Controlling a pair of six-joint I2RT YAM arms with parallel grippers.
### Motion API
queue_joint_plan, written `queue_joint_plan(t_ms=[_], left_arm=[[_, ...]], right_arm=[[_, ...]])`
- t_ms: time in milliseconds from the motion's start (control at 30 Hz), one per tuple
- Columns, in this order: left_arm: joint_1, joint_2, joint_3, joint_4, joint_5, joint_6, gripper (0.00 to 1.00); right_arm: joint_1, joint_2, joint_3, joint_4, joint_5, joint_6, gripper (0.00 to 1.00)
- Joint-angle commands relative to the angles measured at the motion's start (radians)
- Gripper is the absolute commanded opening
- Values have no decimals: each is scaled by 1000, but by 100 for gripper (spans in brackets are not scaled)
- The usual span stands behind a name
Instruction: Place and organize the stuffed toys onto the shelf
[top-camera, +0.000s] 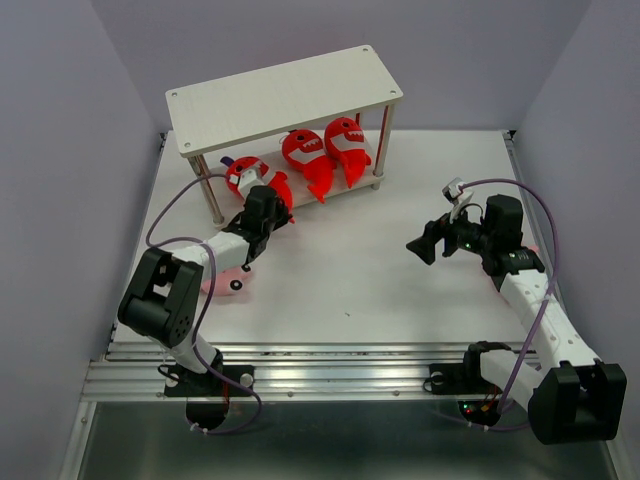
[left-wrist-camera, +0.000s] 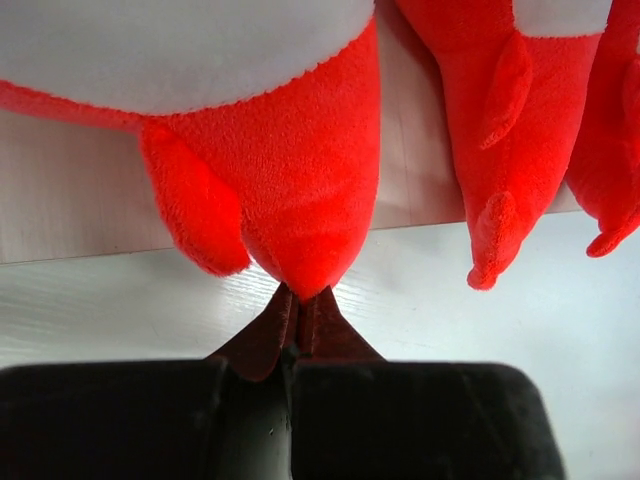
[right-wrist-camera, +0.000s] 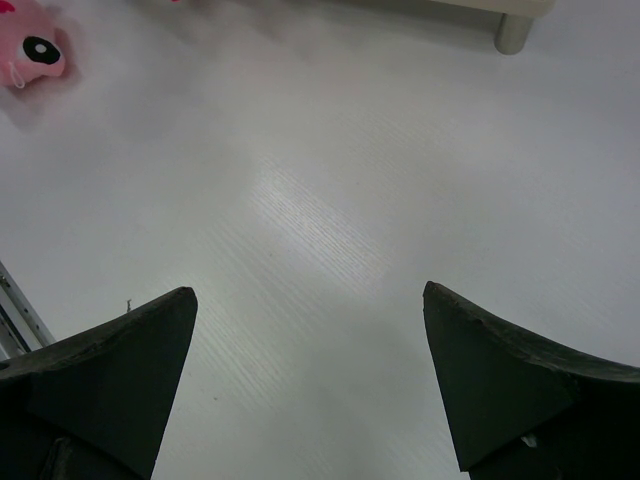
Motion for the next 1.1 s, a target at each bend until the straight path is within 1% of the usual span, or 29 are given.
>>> queue_joint_plan(t_ms=[0,133,167,367,533,733,967,1067], left_arm=[[-6,-23,54,5,-2,77,0],[-6,-24,93,-49,-3,183,0],[-6,-21,113,-73,-3,236,0],[-6,19,207,-188,1,420,0],[1,51,264,-242,23,515,0],[7,86,285,-263,38,618,0],[11,102,288,-264,4,741,0],[14,99,290,-256,-2,761,0]], right_arm=[[-6,-4,45,10,0,-15,100],[-6,-3,45,10,-1,-15,100],[-6,-1,45,10,-1,-15,100],[-6,-3,45,10,-3,-15,100],[-6,-1,45,9,-1,-15,100],[-6,-3,45,9,-1,-17,100],[-6,0,45,9,-3,-17,100],[-6,2,45,9,-1,-18,100]])
